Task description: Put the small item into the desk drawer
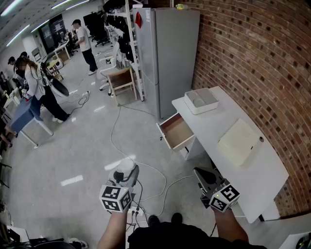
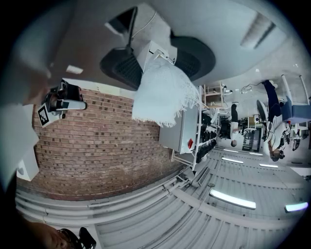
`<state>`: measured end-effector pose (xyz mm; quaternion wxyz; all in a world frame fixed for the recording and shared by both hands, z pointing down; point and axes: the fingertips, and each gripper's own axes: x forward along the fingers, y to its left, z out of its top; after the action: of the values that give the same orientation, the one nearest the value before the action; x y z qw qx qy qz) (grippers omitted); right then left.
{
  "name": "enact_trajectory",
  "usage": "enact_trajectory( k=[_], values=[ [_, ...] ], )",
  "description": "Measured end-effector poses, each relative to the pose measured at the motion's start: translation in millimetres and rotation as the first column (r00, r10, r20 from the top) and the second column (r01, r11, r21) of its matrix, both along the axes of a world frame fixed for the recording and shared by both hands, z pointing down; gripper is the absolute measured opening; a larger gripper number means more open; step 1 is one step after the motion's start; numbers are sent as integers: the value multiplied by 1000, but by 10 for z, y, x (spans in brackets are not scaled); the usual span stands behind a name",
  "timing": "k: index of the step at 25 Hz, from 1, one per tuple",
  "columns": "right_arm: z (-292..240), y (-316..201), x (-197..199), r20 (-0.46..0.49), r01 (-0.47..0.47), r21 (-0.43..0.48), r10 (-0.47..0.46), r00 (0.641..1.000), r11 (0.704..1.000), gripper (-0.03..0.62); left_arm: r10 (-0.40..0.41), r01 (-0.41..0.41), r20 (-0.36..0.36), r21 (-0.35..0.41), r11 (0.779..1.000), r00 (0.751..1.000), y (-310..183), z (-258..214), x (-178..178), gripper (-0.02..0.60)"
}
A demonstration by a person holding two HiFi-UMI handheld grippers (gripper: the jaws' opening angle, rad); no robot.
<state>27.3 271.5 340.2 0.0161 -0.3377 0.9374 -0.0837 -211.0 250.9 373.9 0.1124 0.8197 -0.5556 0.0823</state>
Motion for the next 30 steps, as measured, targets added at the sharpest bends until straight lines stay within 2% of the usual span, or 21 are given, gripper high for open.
enact_trajectory(
  k=[9, 16, 21, 30],
  values=[
    [-61, 77, 72, 8, 23, 13, -23, 1000, 1000, 11, -19, 19, 12, 6, 1000, 1000, 125, -70, 69, 195],
    [-42, 240, 299, 19, 60, 26, -60, 998, 998, 11, -57, 57, 11, 3, 998, 998, 276, -33, 185, 196],
    [128, 447, 487, -30, 110, 10, -109, 994, 994, 11, -58, 58, 2, 0, 998, 998, 389, 19, 410, 195],
    [222, 493, 713, 0, 80, -37, -80, 997, 996, 11, -39, 39, -5, -10, 999, 999, 390, 34, 582, 196]
  ],
)
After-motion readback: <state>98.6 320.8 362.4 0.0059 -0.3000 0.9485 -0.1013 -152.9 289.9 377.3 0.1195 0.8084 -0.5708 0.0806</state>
